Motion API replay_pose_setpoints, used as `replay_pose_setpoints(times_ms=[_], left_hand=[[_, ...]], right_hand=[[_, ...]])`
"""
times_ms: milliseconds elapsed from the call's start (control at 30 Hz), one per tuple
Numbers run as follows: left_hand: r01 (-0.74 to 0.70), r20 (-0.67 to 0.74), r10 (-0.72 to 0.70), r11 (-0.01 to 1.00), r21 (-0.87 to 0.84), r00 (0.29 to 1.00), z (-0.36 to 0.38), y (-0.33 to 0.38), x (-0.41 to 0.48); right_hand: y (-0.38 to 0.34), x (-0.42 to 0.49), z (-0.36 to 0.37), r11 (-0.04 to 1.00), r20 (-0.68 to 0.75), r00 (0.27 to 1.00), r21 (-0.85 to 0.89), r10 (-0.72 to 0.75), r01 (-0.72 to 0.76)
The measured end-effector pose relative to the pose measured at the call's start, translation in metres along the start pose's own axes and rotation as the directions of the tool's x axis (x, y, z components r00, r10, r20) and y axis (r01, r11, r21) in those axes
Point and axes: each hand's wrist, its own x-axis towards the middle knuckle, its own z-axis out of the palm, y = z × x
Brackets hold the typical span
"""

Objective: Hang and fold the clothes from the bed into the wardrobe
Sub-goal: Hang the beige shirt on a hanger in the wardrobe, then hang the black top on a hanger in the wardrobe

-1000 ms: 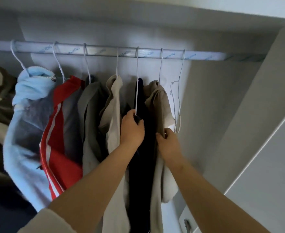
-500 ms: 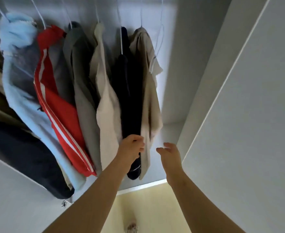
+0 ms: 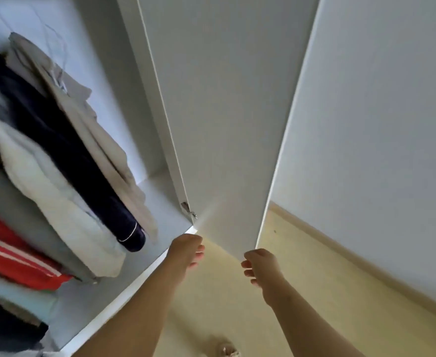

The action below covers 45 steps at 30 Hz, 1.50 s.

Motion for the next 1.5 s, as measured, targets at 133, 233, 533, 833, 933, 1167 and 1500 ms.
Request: replay_pose_setpoints(times_ms=[133,233,533,833,933,1167,1500], left_hand=[[-0.066,0.136,0.044,0.984,0.163,0.990,0.041,-0.031,-0.042],[-0.084,0.231,0.019,0.959,0.272,0.973,0.071,-0.073,-0.077],[-0.293,0.560,-0.040,0.819,0.493,0.828,0.212,-0.166,-0.196],[-0.478,0.739,-0.139,0.681,0.555,0.660,0.391,-0.269,-0.351],[-0.499,0.766,-0.187,0.661,0.561,0.615,0.443,-0.303,-0.403],[-0.543,0.783,-0.257,0.598,0.589,0.566,0.530,-0.355,-0.472],[-0.652,0.821,-0.330,0.498,0.571,0.466,0.716,-0.371,-0.506]], right_hand=[[0.054,-0.050,-0.038,0.987,-0.139,0.989,0.158,0.054,-0.031],[0.107,-0.094,-0.059,0.966,-0.214,0.966,0.243,0.146,-0.092],[0.255,-0.215,-0.176,0.821,-0.465,0.819,0.571,0.336,-0.013],[0.388,-0.332,-0.339,0.673,-0.590,0.626,0.727,0.509,0.138],[0.427,-0.367,-0.388,0.650,-0.592,0.586,0.747,0.553,0.140],[0.498,-0.411,-0.476,0.544,-0.547,0.539,0.818,0.640,0.185],[0.544,-0.389,-0.624,0.388,-0.480,0.462,0.877,0.746,0.283]])
